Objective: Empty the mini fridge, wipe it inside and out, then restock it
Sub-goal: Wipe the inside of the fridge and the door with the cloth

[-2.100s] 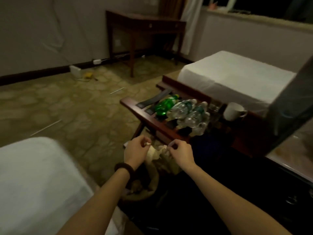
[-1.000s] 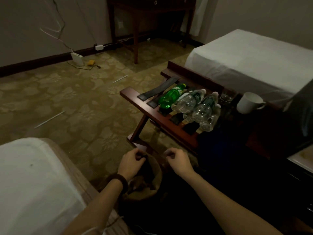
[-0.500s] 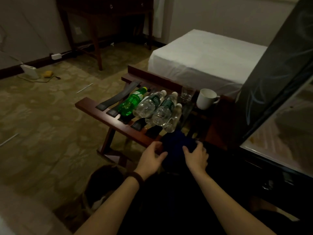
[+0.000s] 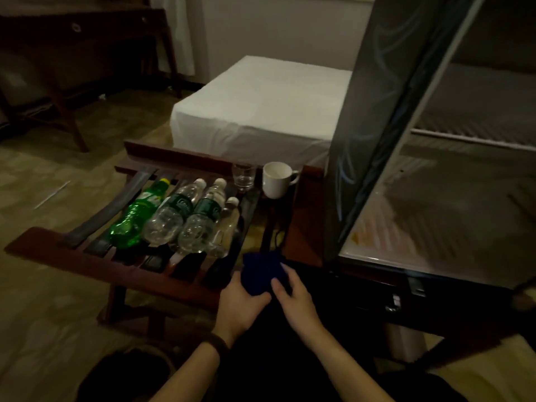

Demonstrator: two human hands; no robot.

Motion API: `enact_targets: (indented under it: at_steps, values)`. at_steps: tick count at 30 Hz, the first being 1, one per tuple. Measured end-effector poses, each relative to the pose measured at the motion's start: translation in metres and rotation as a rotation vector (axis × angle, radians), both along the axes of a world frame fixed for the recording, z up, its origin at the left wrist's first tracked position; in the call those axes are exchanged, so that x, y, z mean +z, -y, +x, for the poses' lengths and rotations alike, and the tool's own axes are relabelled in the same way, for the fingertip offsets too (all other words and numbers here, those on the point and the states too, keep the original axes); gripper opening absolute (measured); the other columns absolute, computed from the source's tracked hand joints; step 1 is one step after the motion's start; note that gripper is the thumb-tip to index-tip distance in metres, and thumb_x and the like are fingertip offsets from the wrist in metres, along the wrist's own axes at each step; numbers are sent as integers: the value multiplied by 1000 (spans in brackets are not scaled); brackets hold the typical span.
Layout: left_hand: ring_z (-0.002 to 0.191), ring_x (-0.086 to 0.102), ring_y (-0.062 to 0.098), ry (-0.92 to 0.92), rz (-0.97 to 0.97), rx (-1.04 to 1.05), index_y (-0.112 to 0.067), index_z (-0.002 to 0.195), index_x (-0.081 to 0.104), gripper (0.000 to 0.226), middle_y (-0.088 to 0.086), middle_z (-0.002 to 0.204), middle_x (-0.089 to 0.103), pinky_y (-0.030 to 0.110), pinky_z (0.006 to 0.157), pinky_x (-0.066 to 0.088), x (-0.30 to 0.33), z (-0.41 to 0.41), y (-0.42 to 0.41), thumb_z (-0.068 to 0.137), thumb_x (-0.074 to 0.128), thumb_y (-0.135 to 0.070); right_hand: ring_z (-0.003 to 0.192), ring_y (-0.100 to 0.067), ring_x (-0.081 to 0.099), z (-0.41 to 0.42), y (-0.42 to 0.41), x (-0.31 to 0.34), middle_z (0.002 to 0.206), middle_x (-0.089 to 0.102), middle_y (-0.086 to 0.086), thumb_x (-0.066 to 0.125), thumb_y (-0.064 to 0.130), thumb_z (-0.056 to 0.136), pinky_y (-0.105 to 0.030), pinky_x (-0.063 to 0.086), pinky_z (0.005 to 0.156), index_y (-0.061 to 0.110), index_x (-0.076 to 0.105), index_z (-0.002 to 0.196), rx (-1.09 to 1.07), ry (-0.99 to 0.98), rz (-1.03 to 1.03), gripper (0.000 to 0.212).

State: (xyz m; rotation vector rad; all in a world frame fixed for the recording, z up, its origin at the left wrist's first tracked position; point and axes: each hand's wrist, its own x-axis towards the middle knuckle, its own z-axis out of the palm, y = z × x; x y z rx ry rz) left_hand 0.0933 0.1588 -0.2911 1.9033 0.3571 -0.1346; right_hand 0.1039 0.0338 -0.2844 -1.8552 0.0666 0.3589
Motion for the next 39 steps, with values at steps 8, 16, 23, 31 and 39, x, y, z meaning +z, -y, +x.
enact_targets:
  at_steps: [8,16,23,31,39]
  values:
    - [80,56,-8,324,-164,2,-29,109,53,30,-15,92,61,4,63,42,50,-32,97,83,65,-18,120,-5,42,-38,70,54,133,37,8,66,28,84,-5,37,88,28,35,135,-192,288,83,60]
    - [90,56,-10,404,-253,-291,-30,119,47,49,-18,104,59,3,70,43,89,-33,187,80,69,-11,123,-12,45,-41,167,86,138,40,0,74,38,74,-26,43,100,24,30,140,-302,405,105,81]
    - [97,53,-7,213,-333,-454,-44,116,41,55,-17,114,54,10,73,46,74,-3,253,80,71,-15,113,-15,53,-5,262,76,110,53,11,63,0,82,-23,47,86,26,40,128,-333,338,88,58]
    - [126,41,8,134,-312,-595,-26,136,37,55,-8,132,46,9,92,36,45,37,303,90,53,-2,122,-22,45,28,301,53,132,46,-8,57,1,84,-22,36,98,7,34,140,-750,501,-179,61]
    - [101,48,-9,363,-90,-394,-43,101,47,45,-24,108,51,-2,82,34,24,58,292,87,55,-2,138,-39,14,87,315,14,152,16,-17,49,50,89,-48,18,111,17,15,148,-525,102,-962,75]
